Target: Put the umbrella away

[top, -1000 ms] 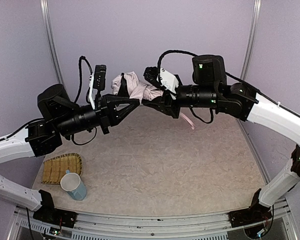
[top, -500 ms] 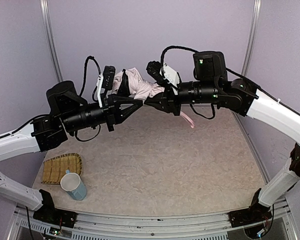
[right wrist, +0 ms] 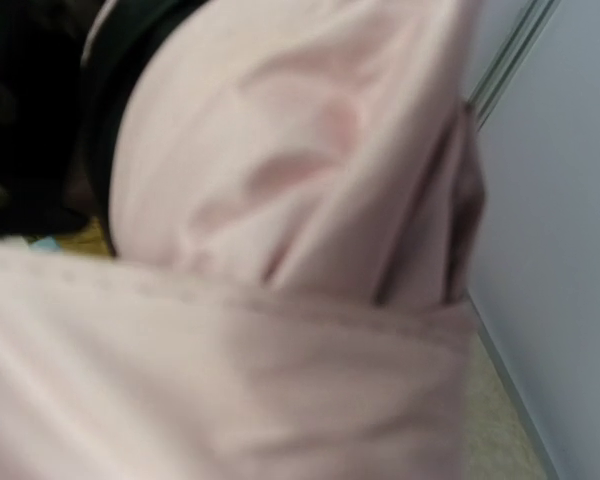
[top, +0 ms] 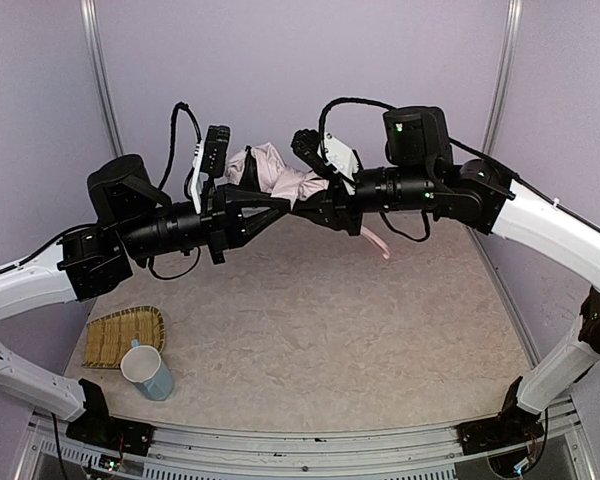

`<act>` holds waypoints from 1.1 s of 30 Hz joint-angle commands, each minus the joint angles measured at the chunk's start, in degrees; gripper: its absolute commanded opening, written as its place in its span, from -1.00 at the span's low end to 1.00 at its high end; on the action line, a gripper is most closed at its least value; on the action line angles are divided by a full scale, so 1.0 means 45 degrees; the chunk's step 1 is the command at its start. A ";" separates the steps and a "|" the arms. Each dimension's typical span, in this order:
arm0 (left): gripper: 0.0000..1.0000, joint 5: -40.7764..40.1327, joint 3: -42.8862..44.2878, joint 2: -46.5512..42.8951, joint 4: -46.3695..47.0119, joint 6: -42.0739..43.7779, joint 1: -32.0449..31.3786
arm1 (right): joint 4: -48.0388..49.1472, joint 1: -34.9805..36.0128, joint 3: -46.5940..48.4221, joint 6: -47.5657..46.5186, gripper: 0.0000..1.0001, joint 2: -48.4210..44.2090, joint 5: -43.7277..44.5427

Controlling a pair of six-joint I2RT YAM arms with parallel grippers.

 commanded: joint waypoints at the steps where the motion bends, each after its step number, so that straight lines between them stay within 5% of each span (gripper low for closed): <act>1: -1.00 0.0752 0.0628 0.0103 0.0190 0.0185 -0.0490 | 0.0609 0.0017 0.0003 -0.0067 -1.00 -0.0149 0.0375; 17: -1.00 -0.1078 0.0733 0.1093 -0.1041 -0.1251 0.1328 | 0.0814 0.0457 -0.0363 -0.0370 -1.00 -0.0588 -0.0638; 33: -1.00 -0.4402 -0.0954 0.0535 0.1108 -0.1854 0.1691 | 0.0644 0.1523 -0.0565 -0.1171 -1.00 -0.0260 -0.1515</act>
